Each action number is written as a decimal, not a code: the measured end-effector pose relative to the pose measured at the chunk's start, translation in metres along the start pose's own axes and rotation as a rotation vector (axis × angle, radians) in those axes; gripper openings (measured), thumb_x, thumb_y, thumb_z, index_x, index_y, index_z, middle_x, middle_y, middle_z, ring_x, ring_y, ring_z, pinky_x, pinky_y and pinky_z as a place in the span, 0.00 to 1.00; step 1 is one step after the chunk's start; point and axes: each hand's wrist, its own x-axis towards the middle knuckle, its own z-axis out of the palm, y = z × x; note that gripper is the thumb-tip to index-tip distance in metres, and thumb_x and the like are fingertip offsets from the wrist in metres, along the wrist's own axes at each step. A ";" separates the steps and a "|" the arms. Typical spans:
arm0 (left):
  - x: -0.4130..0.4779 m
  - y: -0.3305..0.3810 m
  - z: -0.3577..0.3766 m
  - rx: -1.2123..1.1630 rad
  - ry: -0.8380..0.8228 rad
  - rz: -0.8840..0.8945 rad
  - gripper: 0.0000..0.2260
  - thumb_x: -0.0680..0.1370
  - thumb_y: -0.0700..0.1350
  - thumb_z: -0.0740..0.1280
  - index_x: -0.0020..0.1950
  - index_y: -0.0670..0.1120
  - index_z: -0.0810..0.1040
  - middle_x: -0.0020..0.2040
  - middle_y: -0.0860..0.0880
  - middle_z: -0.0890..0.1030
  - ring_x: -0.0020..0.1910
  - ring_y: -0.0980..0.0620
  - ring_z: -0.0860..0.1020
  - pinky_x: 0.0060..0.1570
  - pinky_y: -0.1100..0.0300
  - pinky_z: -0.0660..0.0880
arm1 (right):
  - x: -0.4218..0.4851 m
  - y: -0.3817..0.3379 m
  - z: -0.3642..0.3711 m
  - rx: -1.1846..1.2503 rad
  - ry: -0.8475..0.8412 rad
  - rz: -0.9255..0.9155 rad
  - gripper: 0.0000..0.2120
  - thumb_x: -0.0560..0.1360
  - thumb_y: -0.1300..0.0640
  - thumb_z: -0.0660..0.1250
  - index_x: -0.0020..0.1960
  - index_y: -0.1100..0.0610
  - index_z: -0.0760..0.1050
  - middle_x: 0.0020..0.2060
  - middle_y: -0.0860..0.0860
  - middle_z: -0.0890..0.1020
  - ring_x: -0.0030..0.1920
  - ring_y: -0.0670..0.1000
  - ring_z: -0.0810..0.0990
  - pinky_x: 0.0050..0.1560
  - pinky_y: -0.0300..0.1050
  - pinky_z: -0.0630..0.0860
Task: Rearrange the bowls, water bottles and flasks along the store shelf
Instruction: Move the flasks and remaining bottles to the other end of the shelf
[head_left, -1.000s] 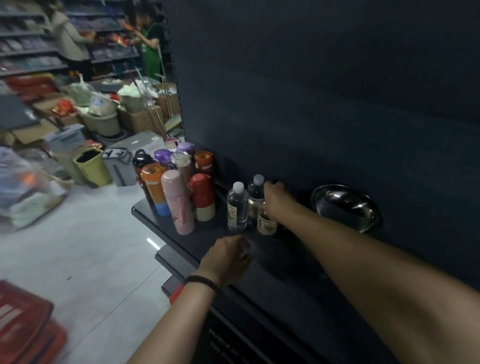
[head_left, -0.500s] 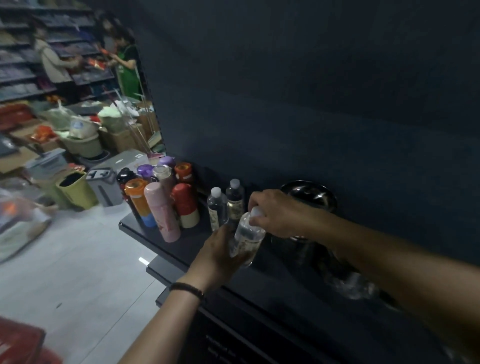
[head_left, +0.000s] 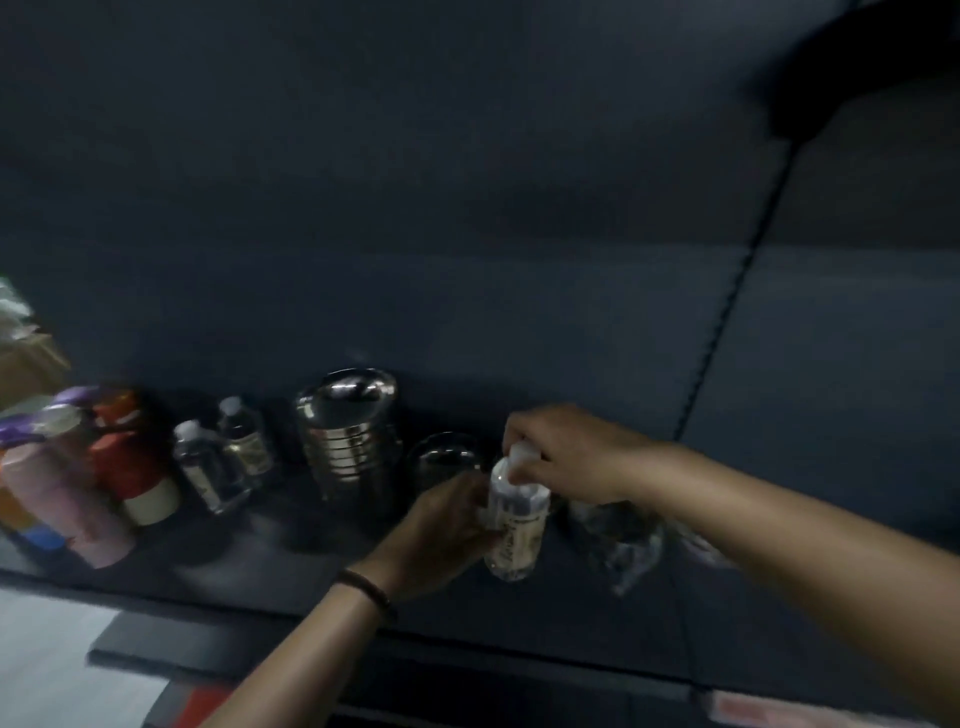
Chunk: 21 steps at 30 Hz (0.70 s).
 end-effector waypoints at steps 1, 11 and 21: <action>0.009 0.016 0.020 0.006 -0.026 0.046 0.23 0.75 0.45 0.77 0.67 0.57 0.76 0.60 0.54 0.85 0.59 0.53 0.86 0.56 0.45 0.84 | -0.020 0.019 -0.004 -0.010 0.007 0.035 0.08 0.80 0.45 0.71 0.54 0.44 0.74 0.53 0.44 0.78 0.53 0.49 0.78 0.47 0.45 0.71; 0.082 0.178 0.274 -0.114 -0.261 0.189 0.21 0.78 0.37 0.76 0.70 0.48 0.77 0.62 0.54 0.86 0.60 0.58 0.85 0.59 0.60 0.82 | -0.235 0.227 -0.024 -0.011 0.179 0.403 0.10 0.82 0.51 0.70 0.60 0.54 0.76 0.56 0.53 0.79 0.57 0.57 0.79 0.52 0.50 0.76; 0.128 0.283 0.505 -0.236 -0.434 0.155 0.24 0.70 0.56 0.75 0.65 0.55 0.77 0.59 0.56 0.86 0.58 0.56 0.85 0.57 0.43 0.85 | -0.392 0.398 -0.028 -0.020 0.208 0.671 0.15 0.80 0.53 0.72 0.64 0.54 0.77 0.60 0.57 0.80 0.60 0.59 0.82 0.58 0.49 0.78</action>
